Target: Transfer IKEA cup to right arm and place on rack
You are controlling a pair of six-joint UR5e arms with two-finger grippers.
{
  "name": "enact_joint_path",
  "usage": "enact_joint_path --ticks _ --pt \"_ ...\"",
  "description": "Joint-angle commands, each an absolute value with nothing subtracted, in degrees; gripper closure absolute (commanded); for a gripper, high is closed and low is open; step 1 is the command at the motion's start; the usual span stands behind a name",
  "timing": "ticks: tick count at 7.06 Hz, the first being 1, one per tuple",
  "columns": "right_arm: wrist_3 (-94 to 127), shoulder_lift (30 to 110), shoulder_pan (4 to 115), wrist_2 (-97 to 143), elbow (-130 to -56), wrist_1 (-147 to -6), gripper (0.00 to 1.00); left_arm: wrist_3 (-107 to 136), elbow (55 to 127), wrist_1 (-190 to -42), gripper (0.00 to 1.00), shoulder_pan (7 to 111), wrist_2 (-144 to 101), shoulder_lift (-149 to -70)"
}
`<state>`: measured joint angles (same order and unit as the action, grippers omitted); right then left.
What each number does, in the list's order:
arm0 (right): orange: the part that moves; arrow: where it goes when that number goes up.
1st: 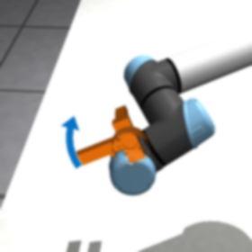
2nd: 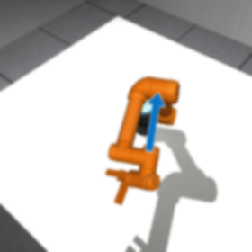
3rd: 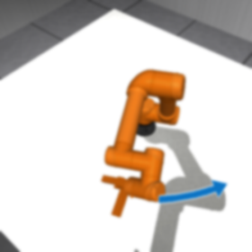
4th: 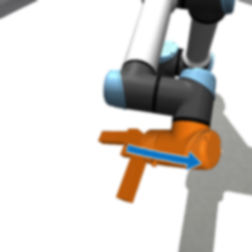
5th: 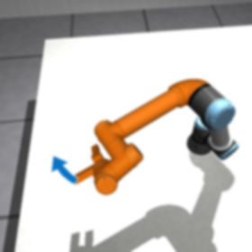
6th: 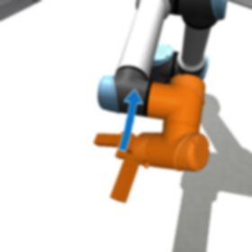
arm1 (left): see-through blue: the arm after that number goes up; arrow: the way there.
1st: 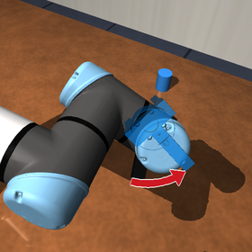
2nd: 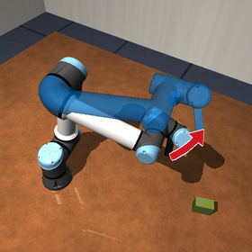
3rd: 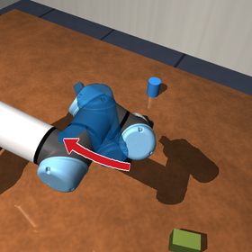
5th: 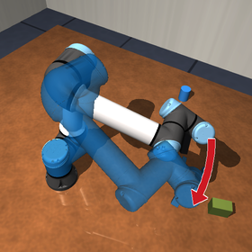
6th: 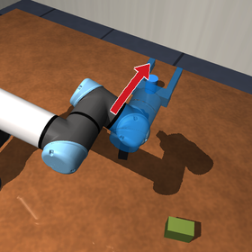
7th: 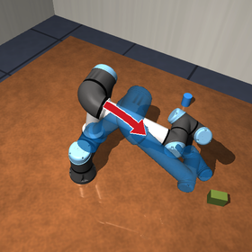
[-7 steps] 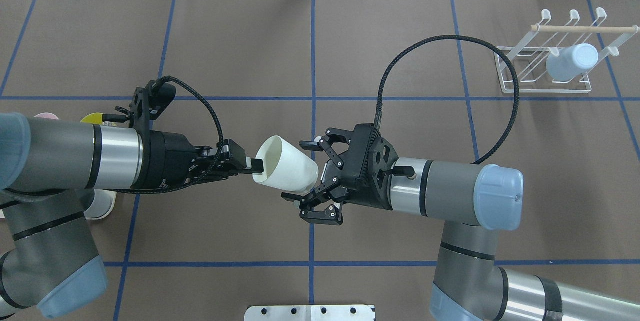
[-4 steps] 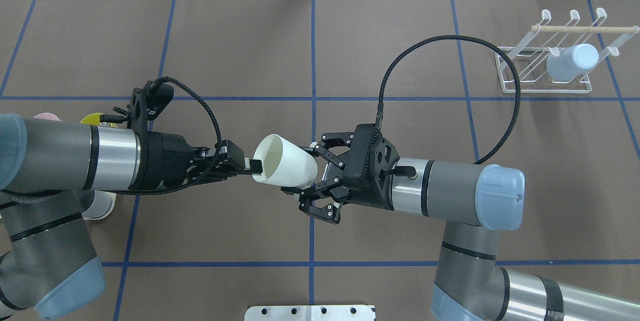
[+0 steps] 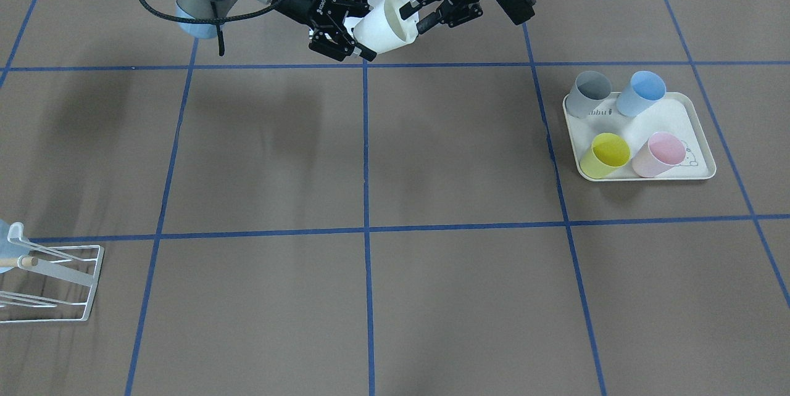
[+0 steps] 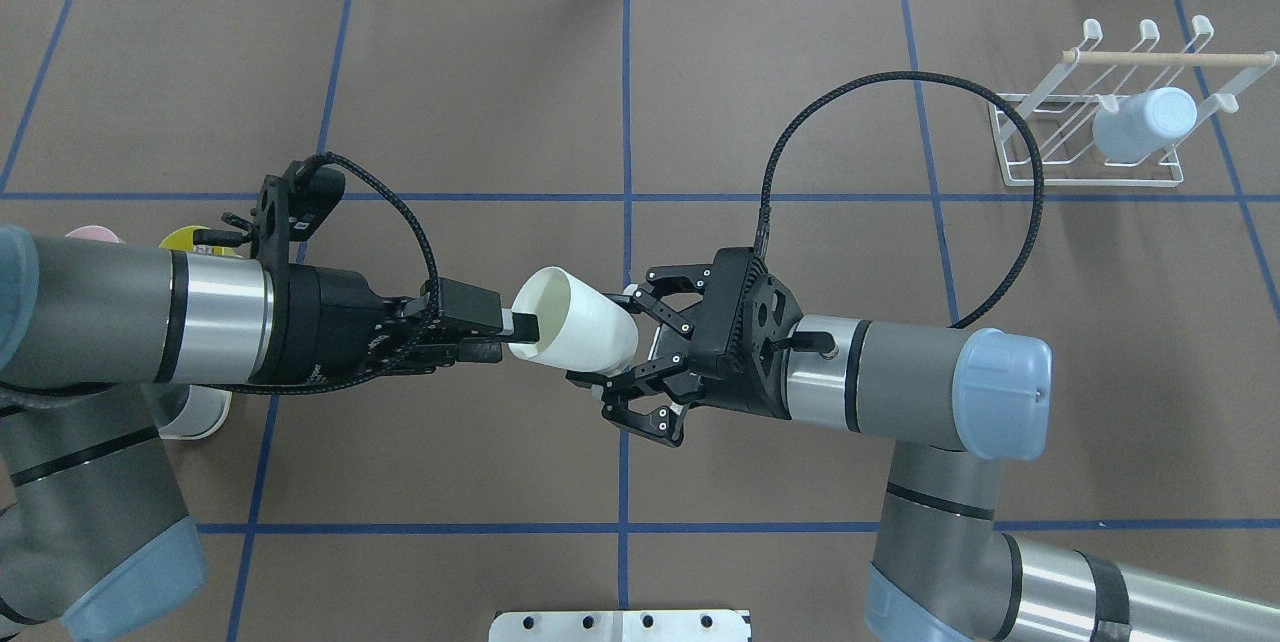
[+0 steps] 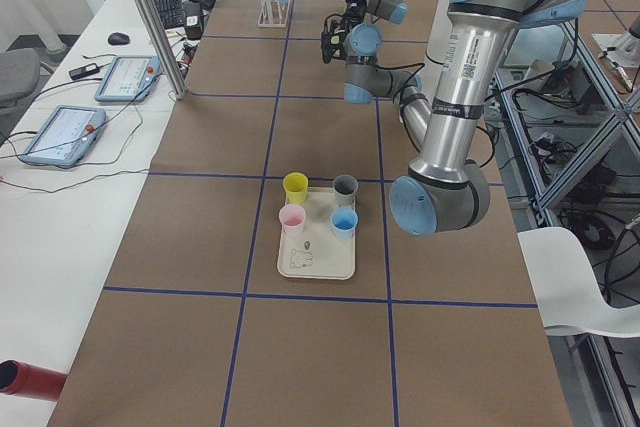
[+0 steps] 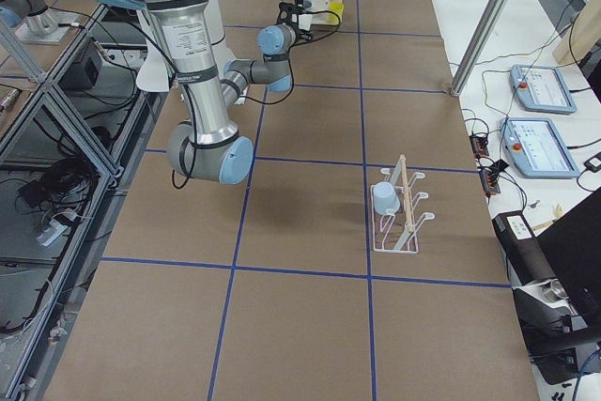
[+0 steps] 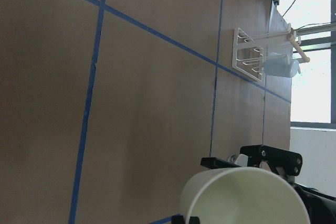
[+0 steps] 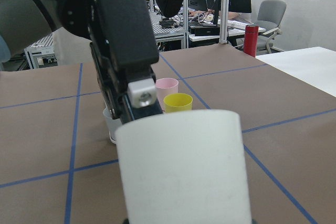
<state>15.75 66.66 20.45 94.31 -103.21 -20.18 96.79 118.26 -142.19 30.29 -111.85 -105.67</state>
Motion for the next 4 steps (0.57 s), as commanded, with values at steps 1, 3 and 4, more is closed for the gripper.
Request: enact_joint_path --ticks 1,3,4 --pt "15.8 67.0 21.9 94.4 -103.2 -21.5 0.79 93.8 118.7 -141.9 0.00 31.3 -112.0 -103.0" --pt "15.1 67.7 28.8 95.7 -104.1 -34.6 0.83 83.9 118.7 -141.7 0.00 33.5 -111.8 -96.4" --pt "14.9 67.5 32.4 98.6 -105.4 -41.7 0.98 79.8 118.6 -141.6 0.00 35.1 -111.8 -93.5"
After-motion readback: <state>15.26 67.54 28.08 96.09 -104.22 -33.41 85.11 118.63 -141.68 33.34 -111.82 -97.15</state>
